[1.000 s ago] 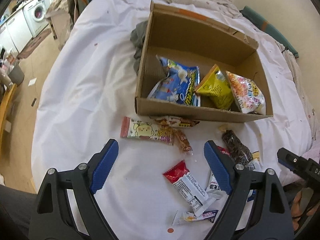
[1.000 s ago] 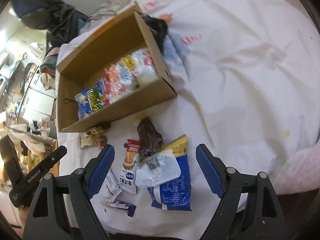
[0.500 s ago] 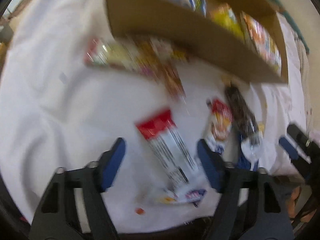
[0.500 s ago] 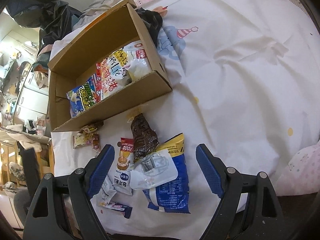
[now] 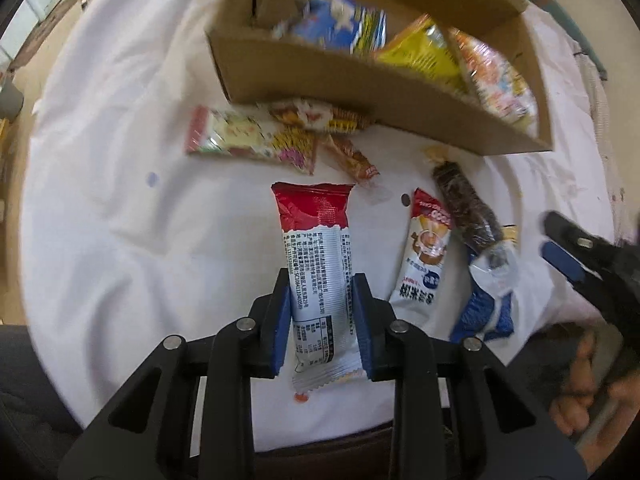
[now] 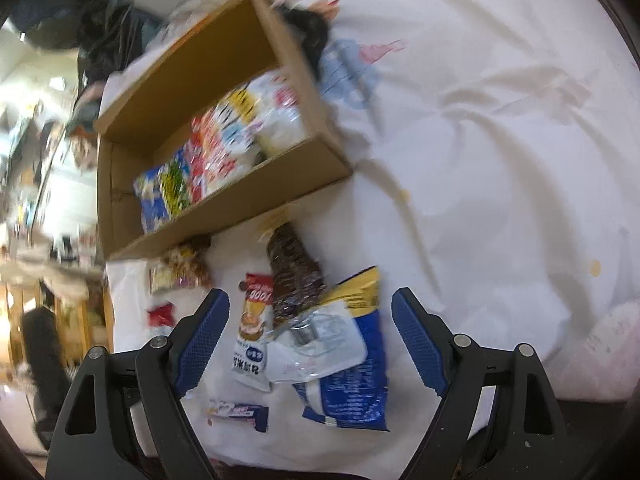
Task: Organize snacks
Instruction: 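Grasp the red-and-white wrapped bar with the left tool while the right tool grasps the dark brown bar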
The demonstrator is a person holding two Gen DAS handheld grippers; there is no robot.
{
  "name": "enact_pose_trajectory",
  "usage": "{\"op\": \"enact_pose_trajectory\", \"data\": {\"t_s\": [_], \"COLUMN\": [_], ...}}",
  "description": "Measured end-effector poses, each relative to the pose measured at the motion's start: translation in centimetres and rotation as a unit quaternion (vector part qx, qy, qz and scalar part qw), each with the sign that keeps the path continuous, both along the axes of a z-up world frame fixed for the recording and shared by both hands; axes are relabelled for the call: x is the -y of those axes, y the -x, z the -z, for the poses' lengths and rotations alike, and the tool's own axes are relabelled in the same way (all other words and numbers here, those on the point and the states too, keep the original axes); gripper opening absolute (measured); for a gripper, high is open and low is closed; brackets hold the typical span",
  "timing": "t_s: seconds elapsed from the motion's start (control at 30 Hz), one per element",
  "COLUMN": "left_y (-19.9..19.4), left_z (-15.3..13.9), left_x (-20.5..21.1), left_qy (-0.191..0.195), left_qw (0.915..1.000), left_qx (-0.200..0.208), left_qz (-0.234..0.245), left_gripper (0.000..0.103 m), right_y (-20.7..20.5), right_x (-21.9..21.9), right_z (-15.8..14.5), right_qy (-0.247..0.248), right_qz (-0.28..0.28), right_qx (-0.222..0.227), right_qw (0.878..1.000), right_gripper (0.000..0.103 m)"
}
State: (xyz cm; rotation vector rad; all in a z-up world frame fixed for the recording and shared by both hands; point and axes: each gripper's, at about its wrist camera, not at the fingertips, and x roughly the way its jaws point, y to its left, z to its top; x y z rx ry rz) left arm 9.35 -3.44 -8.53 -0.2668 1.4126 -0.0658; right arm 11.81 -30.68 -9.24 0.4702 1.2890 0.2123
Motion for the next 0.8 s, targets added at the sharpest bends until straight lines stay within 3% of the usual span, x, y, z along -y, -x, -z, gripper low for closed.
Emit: {"op": "enact_pose_trajectory", "data": {"t_s": [0.1, 0.23, 0.33, 0.43, 0.63, 0.8], "left_y": [0.0, -1.1, -1.6, -2.0, -2.2, -1.9], "left_z": [-2.2, -3.8, -3.6, -3.0, -2.4, -2.7], "left_x": [-1.1, -2.9, -4.0, -4.7, -4.9, -5.1], "left_qy": [-0.008, -0.018, -0.023, -0.013, 0.003, 0.000], "left_qw": [0.9997, 0.9988, 0.9983, 0.9988, 0.9989, 0.9982], "left_qx": [0.020, 0.043, 0.052, 0.047, 0.045, 0.055], "left_qz": [0.013, 0.017, 0.014, 0.003, -0.016, -0.022], "left_gripper": [0.025, 0.025, 0.025, 0.025, 0.025, 0.025], "right_y": [-1.3, -2.3, -2.8, -3.2, -4.8, -5.7], "right_x": [-2.8, -6.4, -8.9, -10.0, -9.4, -8.7], "right_z": [0.6, 1.8, 3.0, 4.3, 5.6, 5.2], "right_qy": [0.044, 0.111, 0.155, 0.178, 0.135, 0.109], "right_qz": [-0.075, -0.159, -0.220, -0.240, -0.223, -0.213], "right_qx": [-0.016, -0.027, -0.034, -0.044, -0.066, -0.064], "right_qw": [0.996, 0.981, 0.963, 0.953, 0.963, 0.969], "right_gripper": [0.086, 0.087, 0.089, 0.089, 0.087, 0.061]}}
